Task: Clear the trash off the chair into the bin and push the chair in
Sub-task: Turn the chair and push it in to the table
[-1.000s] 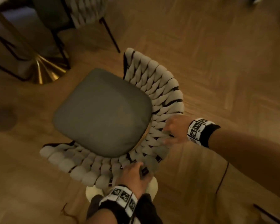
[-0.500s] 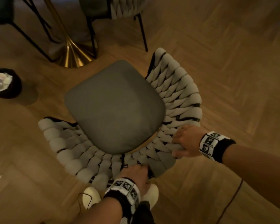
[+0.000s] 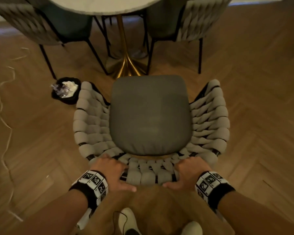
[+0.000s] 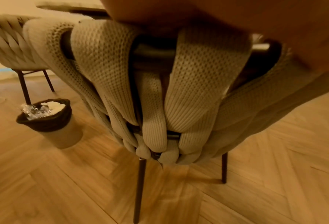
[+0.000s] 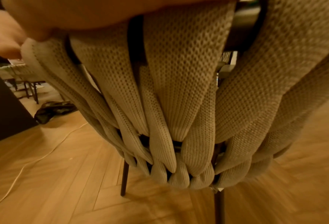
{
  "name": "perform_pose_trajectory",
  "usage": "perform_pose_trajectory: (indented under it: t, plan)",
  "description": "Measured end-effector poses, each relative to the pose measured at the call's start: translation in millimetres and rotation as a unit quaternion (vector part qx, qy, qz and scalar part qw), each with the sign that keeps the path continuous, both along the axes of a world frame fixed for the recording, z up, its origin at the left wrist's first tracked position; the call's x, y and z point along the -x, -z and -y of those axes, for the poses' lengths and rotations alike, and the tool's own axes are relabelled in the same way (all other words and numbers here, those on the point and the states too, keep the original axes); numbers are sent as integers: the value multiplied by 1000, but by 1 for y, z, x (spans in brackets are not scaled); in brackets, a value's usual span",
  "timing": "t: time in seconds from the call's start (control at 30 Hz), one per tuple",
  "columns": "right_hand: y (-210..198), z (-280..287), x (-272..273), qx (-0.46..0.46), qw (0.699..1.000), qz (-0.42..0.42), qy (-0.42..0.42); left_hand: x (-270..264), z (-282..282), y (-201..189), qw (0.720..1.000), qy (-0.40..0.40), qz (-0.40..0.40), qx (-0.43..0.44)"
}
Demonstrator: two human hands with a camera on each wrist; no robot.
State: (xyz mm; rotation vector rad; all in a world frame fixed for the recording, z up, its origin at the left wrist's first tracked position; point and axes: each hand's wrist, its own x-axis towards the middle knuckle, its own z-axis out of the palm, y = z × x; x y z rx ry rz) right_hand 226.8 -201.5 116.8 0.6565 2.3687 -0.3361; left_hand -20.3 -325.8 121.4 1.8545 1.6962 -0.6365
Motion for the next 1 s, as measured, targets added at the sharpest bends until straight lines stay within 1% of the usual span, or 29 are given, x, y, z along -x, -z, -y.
perform_pose_trajectory:
  t: [0.1,0.2,0.43,0.57,0.7,0.87,0.93,1.0]
  plan:
    - [4,-7,35,-13,1000,-7,2,35,-10,-4,999,9,-25,-20]
    - [5,-23,59,-29,999,-12,-6,56,-23,-5,998,7,-37,-42]
    - [-8,-73,110,-46,998,-23,-19,100,-59,-1,998,-41,-32,-48]
    - [-3,-103,146,-50,998,-23,-18,136,-91,-5,997,-39,-50,-53]
    - [0,-141,182,-44,999,-12,-18,169,-125,-6,995,-39,-61,-61]
    - [-3,-186,233,-22,999,-8,-27,217,-162,-2,995,-62,-44,-71]
    - [-2,-193,250,-18,1000,-6,-20,235,-171,-3,995,-63,-40,-68]
    - [-5,-195,266,6,1000,10,-2,251,-177,-7,996,-56,-39,-60]
